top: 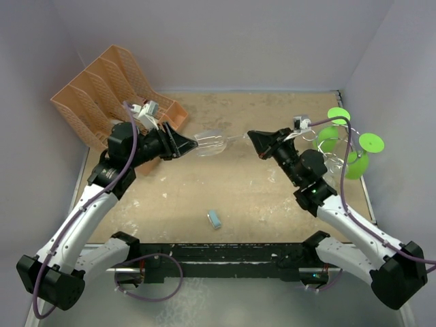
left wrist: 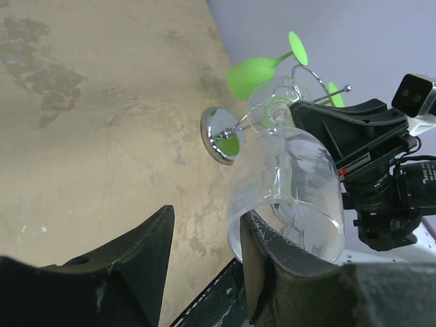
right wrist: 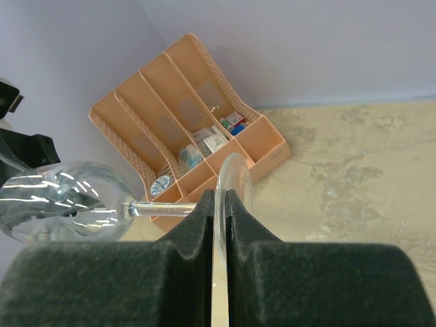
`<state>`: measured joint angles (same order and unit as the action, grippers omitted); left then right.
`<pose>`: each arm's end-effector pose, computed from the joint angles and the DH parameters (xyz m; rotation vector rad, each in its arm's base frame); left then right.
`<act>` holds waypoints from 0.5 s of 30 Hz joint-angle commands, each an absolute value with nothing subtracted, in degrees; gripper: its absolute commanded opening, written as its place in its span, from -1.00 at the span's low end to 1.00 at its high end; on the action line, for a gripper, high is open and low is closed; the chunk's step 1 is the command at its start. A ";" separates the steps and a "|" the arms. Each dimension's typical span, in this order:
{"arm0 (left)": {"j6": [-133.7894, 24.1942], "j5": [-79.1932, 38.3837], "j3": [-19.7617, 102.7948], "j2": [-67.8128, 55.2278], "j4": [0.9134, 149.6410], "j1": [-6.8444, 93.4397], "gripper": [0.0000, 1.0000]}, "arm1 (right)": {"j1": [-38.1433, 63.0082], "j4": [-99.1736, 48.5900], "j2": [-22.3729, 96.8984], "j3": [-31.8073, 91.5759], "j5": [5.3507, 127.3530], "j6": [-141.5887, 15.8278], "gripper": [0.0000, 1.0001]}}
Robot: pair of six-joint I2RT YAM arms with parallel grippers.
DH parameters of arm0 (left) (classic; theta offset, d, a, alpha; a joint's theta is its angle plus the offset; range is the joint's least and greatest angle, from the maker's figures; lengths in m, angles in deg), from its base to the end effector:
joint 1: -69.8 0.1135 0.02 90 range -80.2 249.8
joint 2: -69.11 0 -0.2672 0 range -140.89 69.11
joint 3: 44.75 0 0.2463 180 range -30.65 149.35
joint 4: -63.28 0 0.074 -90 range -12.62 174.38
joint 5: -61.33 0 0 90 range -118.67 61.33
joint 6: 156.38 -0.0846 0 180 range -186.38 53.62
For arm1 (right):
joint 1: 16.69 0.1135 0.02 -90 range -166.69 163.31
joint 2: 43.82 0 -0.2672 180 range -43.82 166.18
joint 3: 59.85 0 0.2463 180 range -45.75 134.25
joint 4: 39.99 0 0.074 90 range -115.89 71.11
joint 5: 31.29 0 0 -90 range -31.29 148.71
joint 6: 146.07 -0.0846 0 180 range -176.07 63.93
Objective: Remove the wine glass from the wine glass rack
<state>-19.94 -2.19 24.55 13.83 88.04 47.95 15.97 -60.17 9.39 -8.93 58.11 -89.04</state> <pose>0.2216 -0.1295 0.3649 -0.0425 1.9186 -1.2423 0.2169 0.1379 0.3664 0.0131 1.3207 0.9773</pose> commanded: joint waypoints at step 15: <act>-28.23 -12.48 32.21 11.00 97.64 45.13 -0.46 | 16.17 -71.56 16.26 -7.73 58.40 -95.18 -1.00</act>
<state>-25.67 -9.44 28.83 11.88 96.65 46.16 15.97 -63.56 15.60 -9.57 58.24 -92.60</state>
